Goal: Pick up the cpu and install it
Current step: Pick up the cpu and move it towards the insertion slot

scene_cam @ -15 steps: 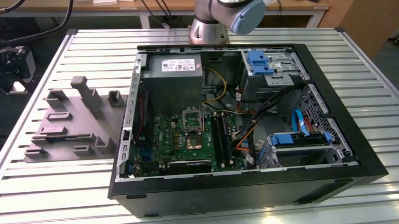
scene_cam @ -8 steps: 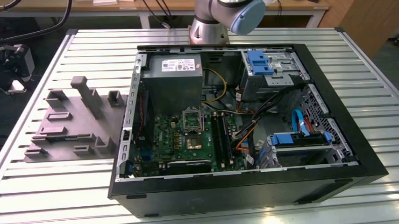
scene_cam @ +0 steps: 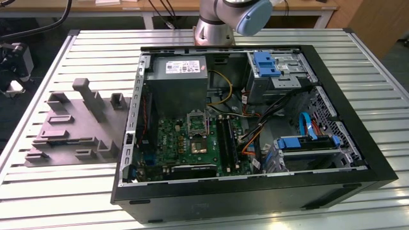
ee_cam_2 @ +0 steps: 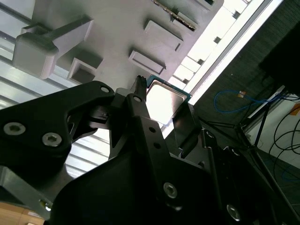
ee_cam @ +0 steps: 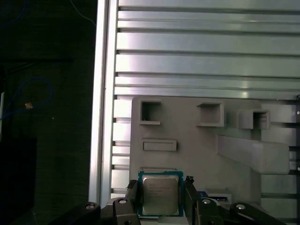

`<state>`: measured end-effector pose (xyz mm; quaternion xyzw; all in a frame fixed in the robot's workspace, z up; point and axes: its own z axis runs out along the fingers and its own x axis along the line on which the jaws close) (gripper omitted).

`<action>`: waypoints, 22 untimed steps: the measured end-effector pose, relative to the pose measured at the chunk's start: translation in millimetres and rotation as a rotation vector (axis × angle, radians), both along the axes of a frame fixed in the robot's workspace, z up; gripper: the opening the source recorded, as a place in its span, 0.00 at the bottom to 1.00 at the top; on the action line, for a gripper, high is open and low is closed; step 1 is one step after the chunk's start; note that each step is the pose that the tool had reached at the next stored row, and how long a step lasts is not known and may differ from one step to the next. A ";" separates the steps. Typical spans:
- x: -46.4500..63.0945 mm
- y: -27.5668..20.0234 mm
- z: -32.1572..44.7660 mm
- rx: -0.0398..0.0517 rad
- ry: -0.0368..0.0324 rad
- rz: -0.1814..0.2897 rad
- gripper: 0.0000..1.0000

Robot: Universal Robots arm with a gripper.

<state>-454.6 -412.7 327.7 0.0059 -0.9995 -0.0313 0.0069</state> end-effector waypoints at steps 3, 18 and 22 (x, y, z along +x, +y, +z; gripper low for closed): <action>0.0 0.0 2.3 -0.0001 0.0001 0.000 0.47; 0.0 0.4 24.1 -0.0030 0.0000 -0.002 0.47; 0.0 0.6 32.2 -0.0035 0.0000 -0.003 0.47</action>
